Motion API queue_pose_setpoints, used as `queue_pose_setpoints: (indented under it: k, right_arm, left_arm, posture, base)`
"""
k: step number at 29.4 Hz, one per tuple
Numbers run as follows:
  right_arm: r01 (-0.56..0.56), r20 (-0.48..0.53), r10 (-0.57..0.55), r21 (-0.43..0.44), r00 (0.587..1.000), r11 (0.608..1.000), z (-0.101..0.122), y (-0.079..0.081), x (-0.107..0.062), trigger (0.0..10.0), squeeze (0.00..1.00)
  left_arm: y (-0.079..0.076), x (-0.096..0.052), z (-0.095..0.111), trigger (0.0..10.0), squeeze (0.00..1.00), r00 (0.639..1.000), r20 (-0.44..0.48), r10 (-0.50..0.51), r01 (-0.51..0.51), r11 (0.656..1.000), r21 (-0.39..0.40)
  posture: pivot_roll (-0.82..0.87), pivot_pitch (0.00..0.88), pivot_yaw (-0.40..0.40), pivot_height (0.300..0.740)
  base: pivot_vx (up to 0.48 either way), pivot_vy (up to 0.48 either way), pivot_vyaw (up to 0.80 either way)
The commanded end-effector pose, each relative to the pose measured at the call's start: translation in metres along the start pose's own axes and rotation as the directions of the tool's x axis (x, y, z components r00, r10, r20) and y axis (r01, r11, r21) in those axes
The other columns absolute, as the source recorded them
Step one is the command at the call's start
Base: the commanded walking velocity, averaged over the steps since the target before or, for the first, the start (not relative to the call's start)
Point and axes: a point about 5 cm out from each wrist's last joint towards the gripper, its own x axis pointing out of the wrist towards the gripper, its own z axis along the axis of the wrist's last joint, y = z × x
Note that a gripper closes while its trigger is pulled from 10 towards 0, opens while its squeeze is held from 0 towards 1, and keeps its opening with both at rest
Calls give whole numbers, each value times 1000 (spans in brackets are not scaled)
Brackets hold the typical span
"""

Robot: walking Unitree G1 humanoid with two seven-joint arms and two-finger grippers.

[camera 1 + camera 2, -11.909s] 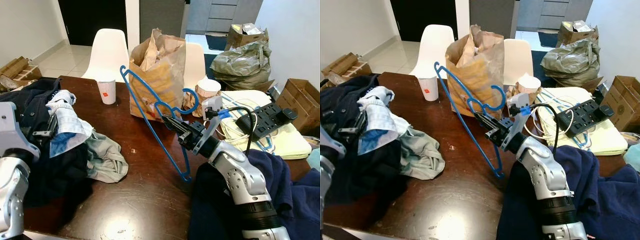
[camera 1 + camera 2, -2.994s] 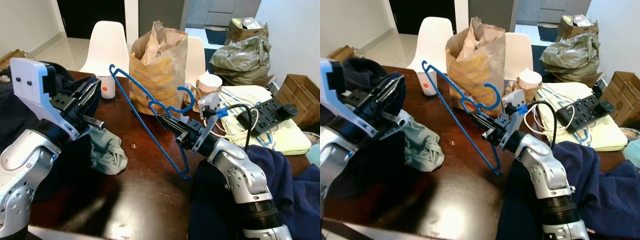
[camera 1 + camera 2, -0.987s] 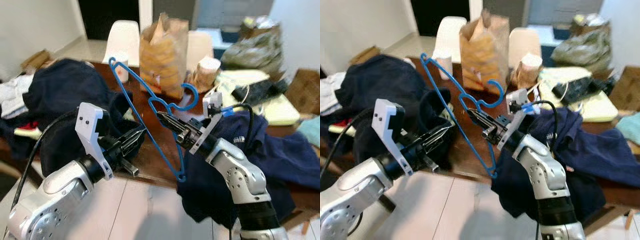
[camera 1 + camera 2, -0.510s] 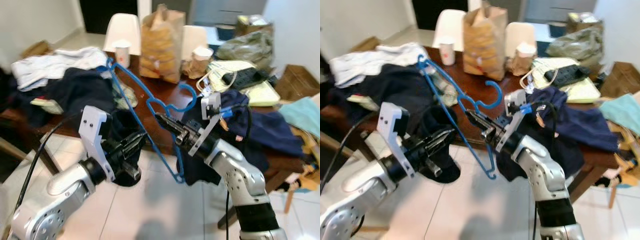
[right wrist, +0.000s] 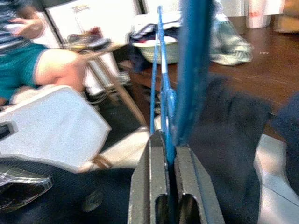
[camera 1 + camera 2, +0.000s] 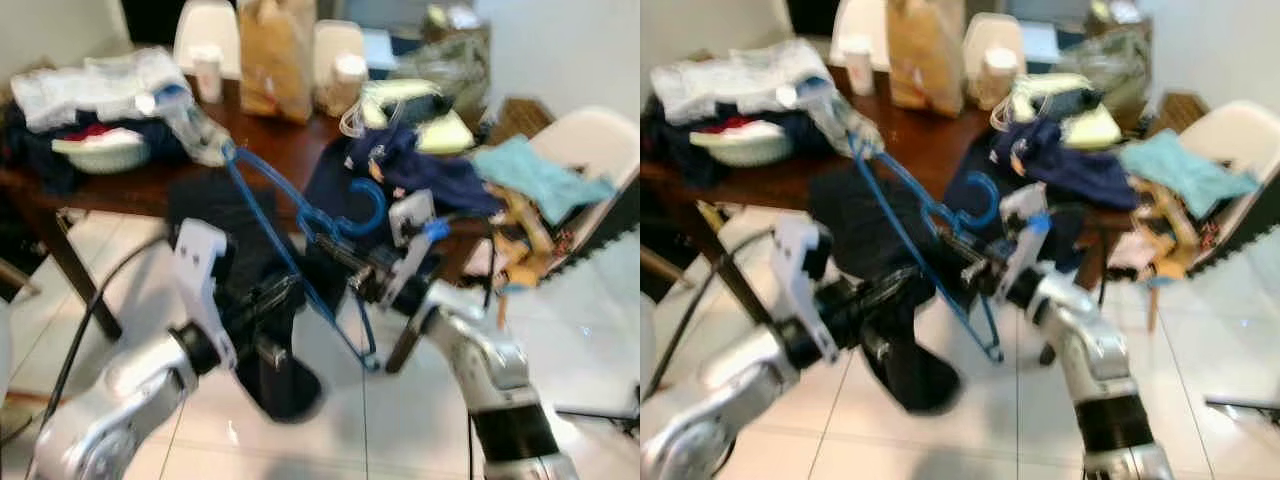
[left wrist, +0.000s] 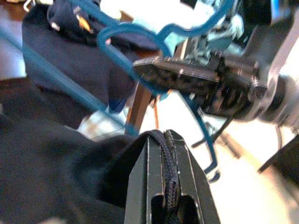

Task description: Hang hanger

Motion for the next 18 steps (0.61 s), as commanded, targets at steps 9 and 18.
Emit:
queue_pose_setpoints:
  k: [9, 18]
  right_arm:
    - [187, -143, -203, -118, 969, 975, -21, -29, -11, 10000, 0]
    - [200, -297, -261, -222, 919, 954, -54, -41, -33, 10000, 0]
  left_arm:
    - [29, -10, -33, 10000, 0, 976, -133, 169, -150, 978, 147]
    - [51, -36, -74, 10000, 0, 890, -295, 347, -226, 899, 377]
  posture:
    - [-35, 58, -16, 740]
    - [-34, 67, -26, 740]
  base:
    - [0, 0, -800]
    - [0, 0, -800]
